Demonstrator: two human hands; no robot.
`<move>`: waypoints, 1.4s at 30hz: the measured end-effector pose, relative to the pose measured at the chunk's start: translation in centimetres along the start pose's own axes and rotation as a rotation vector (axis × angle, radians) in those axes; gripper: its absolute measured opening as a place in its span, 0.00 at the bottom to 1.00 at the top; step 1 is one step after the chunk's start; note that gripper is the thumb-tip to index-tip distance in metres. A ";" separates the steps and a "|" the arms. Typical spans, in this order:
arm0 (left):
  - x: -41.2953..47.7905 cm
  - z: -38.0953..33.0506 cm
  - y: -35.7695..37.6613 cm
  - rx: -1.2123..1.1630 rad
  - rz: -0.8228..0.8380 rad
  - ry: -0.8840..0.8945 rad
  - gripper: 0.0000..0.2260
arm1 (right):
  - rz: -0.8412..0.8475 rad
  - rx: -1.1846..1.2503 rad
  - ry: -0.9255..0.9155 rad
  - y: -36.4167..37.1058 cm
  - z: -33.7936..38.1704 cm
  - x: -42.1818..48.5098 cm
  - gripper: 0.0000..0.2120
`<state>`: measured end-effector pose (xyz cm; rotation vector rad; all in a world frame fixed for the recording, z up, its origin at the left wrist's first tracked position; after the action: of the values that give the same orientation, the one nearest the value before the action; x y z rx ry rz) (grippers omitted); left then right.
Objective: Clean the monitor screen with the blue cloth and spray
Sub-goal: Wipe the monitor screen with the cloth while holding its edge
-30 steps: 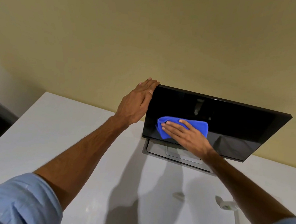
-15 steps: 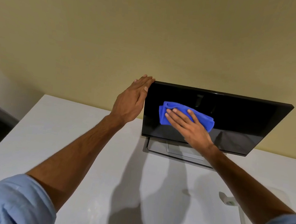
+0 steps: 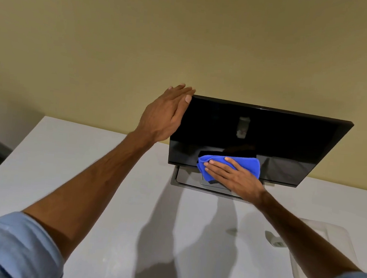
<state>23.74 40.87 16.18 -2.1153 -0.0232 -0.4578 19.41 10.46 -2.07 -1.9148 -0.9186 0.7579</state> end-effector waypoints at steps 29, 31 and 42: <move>1.5 -4.0 4.7 0.031 -0.041 0.141 0.23 | -0.174 0.054 0.149 1.2 -1.9 -3.0 0.44; 1.3 -4.1 4.8 0.034 -0.052 0.142 0.23 | -0.154 0.018 0.068 2.3 -0.3 -3.8 0.42; 0.7 -4.3 4.6 0.023 -0.058 0.144 0.22 | -0.247 -0.016 0.173 -0.8 -4.7 -2.8 0.47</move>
<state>23.94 34.68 14.84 -2.0585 -0.0076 -0.6405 21.27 6.41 1.15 -1.8062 -1.0306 0.4340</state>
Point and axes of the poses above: each hand's wrist, its own x-axis towards the middle knuckle, its own y-axis out of the palm, z = x × y, the point moved 2 cm from there along x, towards the middle knuckle, and after that the axes turned 3 degrees about -z, right-handed, at the moved point
